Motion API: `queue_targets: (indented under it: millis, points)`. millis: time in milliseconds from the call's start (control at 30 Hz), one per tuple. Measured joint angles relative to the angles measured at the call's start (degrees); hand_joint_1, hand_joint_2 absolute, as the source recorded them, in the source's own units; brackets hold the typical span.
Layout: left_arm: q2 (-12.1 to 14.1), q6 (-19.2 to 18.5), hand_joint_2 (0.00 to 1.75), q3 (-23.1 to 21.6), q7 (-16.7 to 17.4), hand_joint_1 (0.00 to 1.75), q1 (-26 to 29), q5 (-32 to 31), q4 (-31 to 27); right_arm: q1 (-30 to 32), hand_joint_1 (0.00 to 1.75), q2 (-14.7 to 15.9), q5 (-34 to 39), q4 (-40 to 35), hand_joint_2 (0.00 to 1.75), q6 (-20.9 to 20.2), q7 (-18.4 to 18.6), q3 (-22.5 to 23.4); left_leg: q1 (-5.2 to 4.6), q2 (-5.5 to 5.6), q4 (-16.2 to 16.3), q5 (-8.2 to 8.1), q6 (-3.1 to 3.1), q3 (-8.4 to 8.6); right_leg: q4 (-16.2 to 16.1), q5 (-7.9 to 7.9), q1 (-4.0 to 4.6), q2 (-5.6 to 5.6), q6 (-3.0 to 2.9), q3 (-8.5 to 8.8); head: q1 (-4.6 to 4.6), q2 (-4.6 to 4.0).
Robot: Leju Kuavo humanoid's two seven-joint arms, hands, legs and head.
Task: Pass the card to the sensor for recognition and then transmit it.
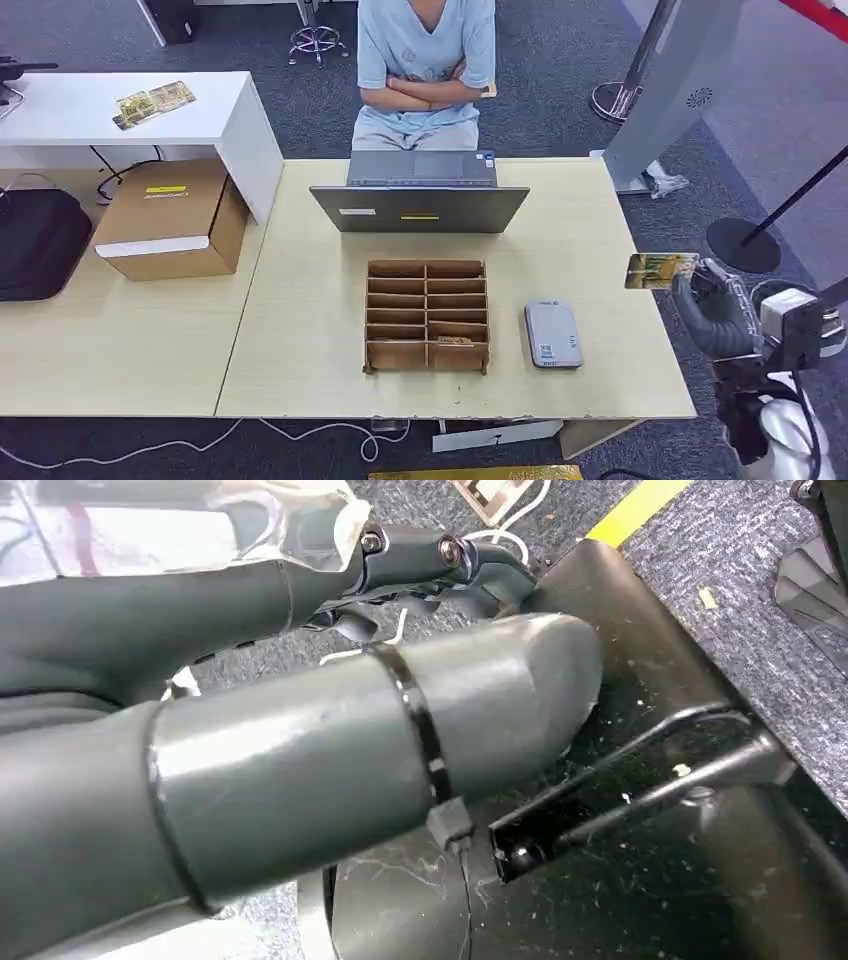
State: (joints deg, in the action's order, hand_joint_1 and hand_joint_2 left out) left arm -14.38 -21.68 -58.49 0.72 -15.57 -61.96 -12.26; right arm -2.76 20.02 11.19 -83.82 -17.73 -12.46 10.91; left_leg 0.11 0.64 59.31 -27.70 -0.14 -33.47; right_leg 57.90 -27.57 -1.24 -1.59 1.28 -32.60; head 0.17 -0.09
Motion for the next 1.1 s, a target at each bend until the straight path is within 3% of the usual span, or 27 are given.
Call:
queue_targets:
  millis: [167, 433, 733, 1000, 1100]
  points:
    - [-0.5, -0.7, 0.0, 0.0, 2.4, 0.0, -0.2, 0.4, 0.0, -1.8, 1.75, 0.0, -0.5, 2.3, 1.75, 0.0, 0.6, -0.6, 0.0, -0.05, 0.0, 0.0, 0.0, 0.02, 0.0, 0.01, -0.01, 0.06, 0.0, 0.0, 0.0, 0.02]
    - [-0.8, -1.1, 0.0, 0.0, 2.6, 0.0, -0.2, 0.4, 0.0, -2.7, 1.75, 0.0, -0.5, 3.6, 1.75, 0.0, 0.7, -0.8, 0.0, -0.06, 0.0, 0.01, 0.0, 0.02, 0.0, 0.01, -0.01, 0.05, 0.0, 0.01, 0.0, 0.02]
    - [-1.0, -1.4, 0.0, 0.0, 3.3, 0.0, -0.2, 1.0, 0.0, -6.5, 1.75, 0.0, -1.3, 10.5, 1.75, 0.6, 0.7, -4.5, 0.0, -0.05, 0.0, 0.01, 0.0, 0.02, 0.0, 0.01, 0.0, 0.04, 0.0, 0.01, 0.0, 0.02]
    - [-1.0, -1.7, 0.0, 0.0, 3.3, 0.0, -0.2, 1.0, 0.0, -8.0, 1.75, 0.2, -1.7, 14.3, 1.75, 1.1, 0.7, -7.0, 0.0, -0.06, 0.0, 0.01, 0.0, 0.02, 0.0, 0.01, 0.0, 0.04, 0.0, 0.01, 0.0, 0.02]
    - [-0.6, -1.9, 0.0, 0.0, 1.6, 0.0, -0.3, 0.8, 0.0, -7.8, 1.75, 0.2, -2.0, 14.8, 1.75, 1.4, 0.6, -7.6, 0.0, -0.07, 0.0, 0.01, 0.0, 0.03, 0.0, 0.01, 0.0, 0.06, 0.0, 0.01, 0.0, 0.0]
